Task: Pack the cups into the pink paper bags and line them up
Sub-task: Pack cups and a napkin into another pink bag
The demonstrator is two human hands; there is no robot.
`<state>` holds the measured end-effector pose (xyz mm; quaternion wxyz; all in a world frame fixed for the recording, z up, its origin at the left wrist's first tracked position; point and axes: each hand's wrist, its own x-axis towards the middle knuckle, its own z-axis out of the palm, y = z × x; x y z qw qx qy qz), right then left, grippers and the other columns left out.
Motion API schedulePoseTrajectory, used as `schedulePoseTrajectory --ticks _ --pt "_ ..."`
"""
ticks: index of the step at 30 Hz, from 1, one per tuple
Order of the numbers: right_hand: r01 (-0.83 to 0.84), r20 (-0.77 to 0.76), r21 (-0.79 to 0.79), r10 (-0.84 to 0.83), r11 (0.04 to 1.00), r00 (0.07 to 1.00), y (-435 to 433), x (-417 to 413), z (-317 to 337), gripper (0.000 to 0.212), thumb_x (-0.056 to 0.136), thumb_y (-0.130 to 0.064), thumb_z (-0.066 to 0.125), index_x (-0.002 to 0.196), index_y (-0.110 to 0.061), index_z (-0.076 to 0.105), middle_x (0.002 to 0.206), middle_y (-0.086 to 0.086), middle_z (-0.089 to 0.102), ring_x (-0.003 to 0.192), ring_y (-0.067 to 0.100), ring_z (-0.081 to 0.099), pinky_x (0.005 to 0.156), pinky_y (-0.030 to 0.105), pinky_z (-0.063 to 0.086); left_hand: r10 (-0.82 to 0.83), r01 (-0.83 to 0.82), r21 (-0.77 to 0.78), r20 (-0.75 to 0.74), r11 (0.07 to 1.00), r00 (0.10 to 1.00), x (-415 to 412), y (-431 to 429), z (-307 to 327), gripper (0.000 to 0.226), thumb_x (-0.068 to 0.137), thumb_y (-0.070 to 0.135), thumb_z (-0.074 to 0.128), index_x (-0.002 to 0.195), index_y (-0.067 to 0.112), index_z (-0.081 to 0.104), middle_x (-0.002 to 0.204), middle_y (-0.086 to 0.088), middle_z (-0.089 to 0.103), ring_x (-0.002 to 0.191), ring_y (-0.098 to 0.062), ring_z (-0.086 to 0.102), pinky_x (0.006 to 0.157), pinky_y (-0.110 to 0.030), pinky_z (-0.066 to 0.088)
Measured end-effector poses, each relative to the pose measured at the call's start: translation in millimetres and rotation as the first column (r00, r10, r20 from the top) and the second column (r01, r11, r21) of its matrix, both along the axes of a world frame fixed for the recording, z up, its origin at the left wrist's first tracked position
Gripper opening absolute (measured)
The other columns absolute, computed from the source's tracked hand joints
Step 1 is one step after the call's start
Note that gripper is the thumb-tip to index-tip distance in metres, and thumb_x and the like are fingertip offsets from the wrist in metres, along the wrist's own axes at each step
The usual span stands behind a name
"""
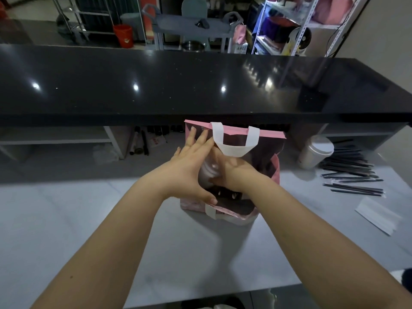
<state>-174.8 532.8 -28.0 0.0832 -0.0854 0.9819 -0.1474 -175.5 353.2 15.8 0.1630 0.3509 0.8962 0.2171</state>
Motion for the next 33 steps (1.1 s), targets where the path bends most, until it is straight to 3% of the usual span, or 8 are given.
schedulePoseTrajectory --ticks 5,9,13,17,21,24,27,33 --pt "-0.005 0.011 -0.068 0.006 0.998 1.000 -9 2 -1 0.095 0.083 -0.036 0.072 0.151 -0.031 0.006 0.151 0.008 0.032 0.131 0.033 0.042 0.099 0.038 0.042 0.013 -0.014 0.042 0.021 0.999 1.000 3 -9 -2 0.135 0.061 0.045 0.087 0.149 0.046 -0.016 0.156 0.024 -0.027 0.131 0.005 -0.043 0.122 -0.048 -0.002" --pt "-0.102 -0.029 0.030 0.103 0.994 0.994 -16 6 -3 0.096 0.079 -0.036 0.074 0.151 -0.027 0.011 0.155 0.011 0.026 0.137 0.036 0.034 0.109 0.041 0.034 0.023 -0.023 0.073 0.003 0.997 1.000 5 -11 -6 0.135 0.060 0.047 0.087 0.150 0.047 -0.014 0.157 0.023 -0.025 0.134 0.003 -0.040 0.121 -0.049 0.000" --pt "-0.113 0.041 0.063 0.111 0.992 0.993 -3 8 -2 0.086 0.076 -0.042 0.074 0.141 -0.040 0.018 0.149 0.008 0.033 0.133 0.036 0.038 0.106 0.047 0.040 0.060 -0.057 0.053 -0.066 0.997 0.996 2 -8 -8 0.134 0.060 0.059 0.082 0.148 0.048 -0.017 0.157 0.022 -0.025 0.136 -0.001 -0.040 0.120 -0.053 0.000" --pt "-0.192 0.058 0.138 0.186 0.972 0.981 -2 11 -14 0.086 0.082 -0.055 0.060 0.145 -0.047 0.002 0.161 0.003 0.000 0.148 0.033 0.005 0.120 0.047 0.016 0.089 -0.087 0.025 -0.139 0.996 0.986 -1 -6 -10 0.135 0.058 0.070 0.077 0.149 0.044 -0.020 0.157 0.019 -0.027 0.138 -0.007 -0.039 0.120 -0.056 -0.001" --pt "-0.285 0.099 0.222 0.269 0.933 0.958 6 7 -24 0.080 0.088 -0.060 0.041 0.145 -0.052 -0.015 0.156 -0.013 -0.030 0.144 0.016 -0.027 0.117 0.041 -0.012 0.100 -0.098 0.021 -0.144 0.995 0.985 -5 -6 -9 0.140 0.054 0.071 0.078 0.149 0.044 -0.021 0.156 0.021 -0.029 0.138 -0.009 -0.040 0.119 -0.055 -0.003" --pt "-0.318 0.165 0.263 0.282 0.911 0.945 9 12 -34 0.068 0.095 -0.059 0.025 0.145 -0.050 -0.020 0.154 -0.014 -0.036 0.140 0.016 -0.036 0.119 0.049 -0.009 0.098 -0.096 0.022 -0.149 0.995 0.984 -10 -6 -8 0.141 0.052 0.072 0.078 0.148 0.044 -0.022 0.155 0.021 -0.031 0.138 -0.010 -0.040 0.118 -0.054 -0.005" --pt "-0.321 0.173 0.273 0.282 0.907 0.944 4 17 -42 0.066 0.089 -0.062 0.008 0.146 -0.046 -0.021 0.153 -0.011 -0.039 0.138 0.020 -0.040 0.119 0.050 -0.010 0.099 -0.094 0.039 -0.160 0.995 0.982 -11 -4 -10 0.140 0.052 0.072 0.077 0.149 0.044 -0.020 0.155 0.021 -0.031 0.139 -0.010 -0.039 0.118 -0.055 -0.005" --pt "-0.294 0.292 0.335 0.198 0.895 0.936 0 -3 -27 0.073 0.095 -0.062 0.027 0.147 -0.045 -0.021 0.155 -0.010 -0.035 0.144 0.023 -0.030 0.118 0.055 -0.008 0.118 -0.114 0.029 -0.214 0.993 0.970 -11 -3 -11 0.129 0.062 0.072 0.072 0.153 0.037 -0.012 0.161 0.016 -0.016 0.143 -0.011 -0.032 0.119 -0.053 -0.003"
